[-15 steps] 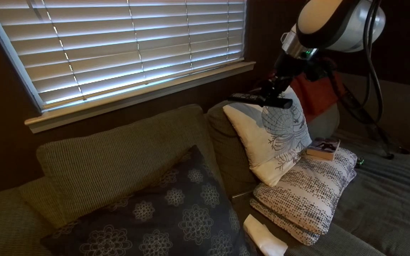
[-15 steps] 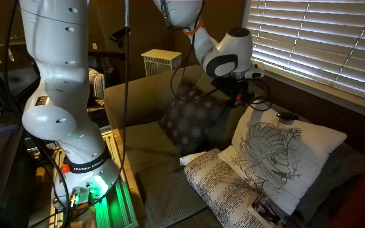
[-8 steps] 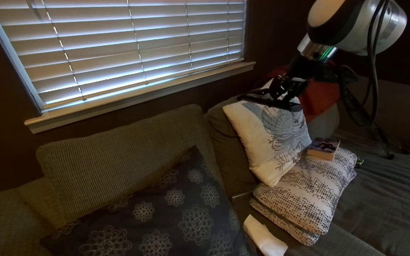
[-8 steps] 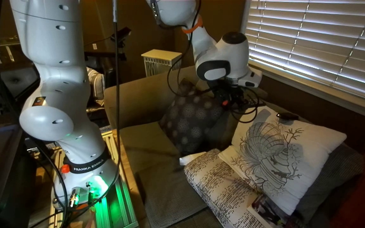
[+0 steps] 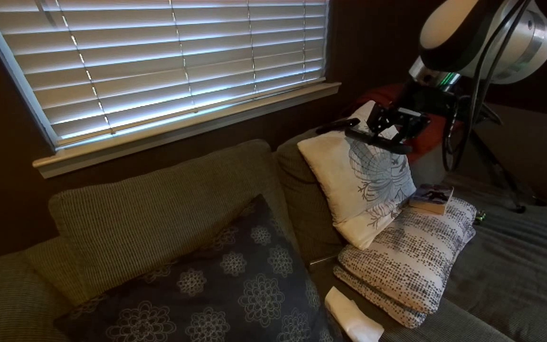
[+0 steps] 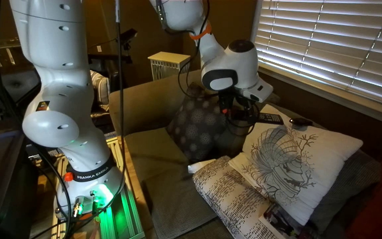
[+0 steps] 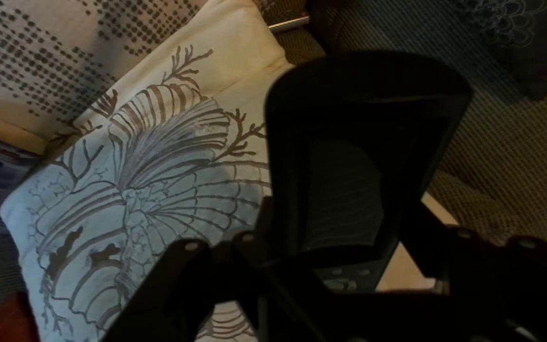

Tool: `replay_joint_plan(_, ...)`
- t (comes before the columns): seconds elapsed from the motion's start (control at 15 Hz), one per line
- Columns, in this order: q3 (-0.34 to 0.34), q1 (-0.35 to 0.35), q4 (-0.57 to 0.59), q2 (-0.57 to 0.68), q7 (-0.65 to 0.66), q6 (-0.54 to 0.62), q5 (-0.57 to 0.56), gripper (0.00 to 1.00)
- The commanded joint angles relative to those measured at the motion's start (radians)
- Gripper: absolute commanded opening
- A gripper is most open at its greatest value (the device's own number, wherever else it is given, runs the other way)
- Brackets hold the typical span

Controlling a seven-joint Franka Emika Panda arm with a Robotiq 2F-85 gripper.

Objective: Put the remotes on top of the pillow

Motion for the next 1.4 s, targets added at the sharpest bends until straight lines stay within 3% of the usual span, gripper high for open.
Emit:
replay_joint_plan(0.0, -0.110, 0.090, -0.057, -0.023, 0.186, 0.041, -0.075, 0.40)
replay_joint_plan(0.47, -0.297, 0.252, -0.041, 0.031, 0.463, -0.018, -0.219, 0.40)
replay_joint_plan(0.67, -0.311, 0.282, -0.027, 0.050, 0.531, -0.054, -0.191, 0.40)
replay_joint_plan(1.33, -0.325, 0.259, 0.104, 0.193, 0.775, -0.185, -0.199, 0.40)
